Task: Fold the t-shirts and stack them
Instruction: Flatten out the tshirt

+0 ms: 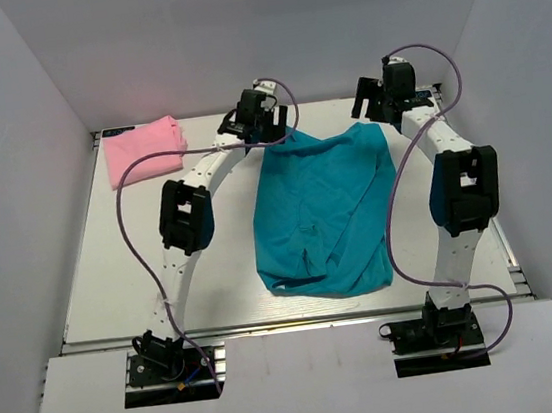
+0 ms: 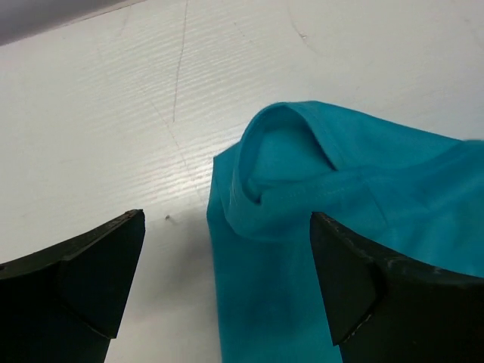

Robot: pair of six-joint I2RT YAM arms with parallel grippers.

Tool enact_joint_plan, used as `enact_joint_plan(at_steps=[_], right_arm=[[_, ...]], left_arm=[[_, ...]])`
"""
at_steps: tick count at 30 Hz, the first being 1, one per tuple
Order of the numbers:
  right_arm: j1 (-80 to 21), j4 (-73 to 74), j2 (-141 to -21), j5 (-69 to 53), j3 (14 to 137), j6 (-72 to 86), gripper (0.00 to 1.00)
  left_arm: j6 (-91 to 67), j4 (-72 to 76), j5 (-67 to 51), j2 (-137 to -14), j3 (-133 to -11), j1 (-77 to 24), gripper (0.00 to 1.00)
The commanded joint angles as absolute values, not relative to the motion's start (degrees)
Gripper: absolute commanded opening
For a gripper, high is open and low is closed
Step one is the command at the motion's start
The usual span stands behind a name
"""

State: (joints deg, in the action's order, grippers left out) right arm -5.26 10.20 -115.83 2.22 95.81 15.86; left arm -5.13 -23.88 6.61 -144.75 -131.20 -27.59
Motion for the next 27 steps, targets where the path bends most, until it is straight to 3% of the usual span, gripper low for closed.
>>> enact_joint_plan(at_steps=[1,6,13,17,27], right_arm=[[-5.2,14.2,-109.7,3.7,96.2,15.2,0.9],[-5.2,18.7,-101.2,5.8,87.2,16.1,0.9],[-5.7,19.3,-92.6,-6.9,75.3,16.9,0.9],[-6.9,17.8,-95.2,-14.6,73.9,16.6,0.9],[-7.9,16.3,-103.0,-16.5,73.2,18.4,0.9]], left_arm=[[-3.0,-27.1,4.1,-131.3,-128.8,-27.9,1.0],[-2.5,-34.4,2.3,-120.1,-117.1,-29.2,1.0],[-5.8,-27.0,-18.7,-106.5,-90.0,-34.1,1.0],[-7.0,-25.3,-29.0,-106.5,-83.6,-38.9,1.0],[-6.2,-28.3,-23.4,-98.8,-71.5,-45.0,1.0]])
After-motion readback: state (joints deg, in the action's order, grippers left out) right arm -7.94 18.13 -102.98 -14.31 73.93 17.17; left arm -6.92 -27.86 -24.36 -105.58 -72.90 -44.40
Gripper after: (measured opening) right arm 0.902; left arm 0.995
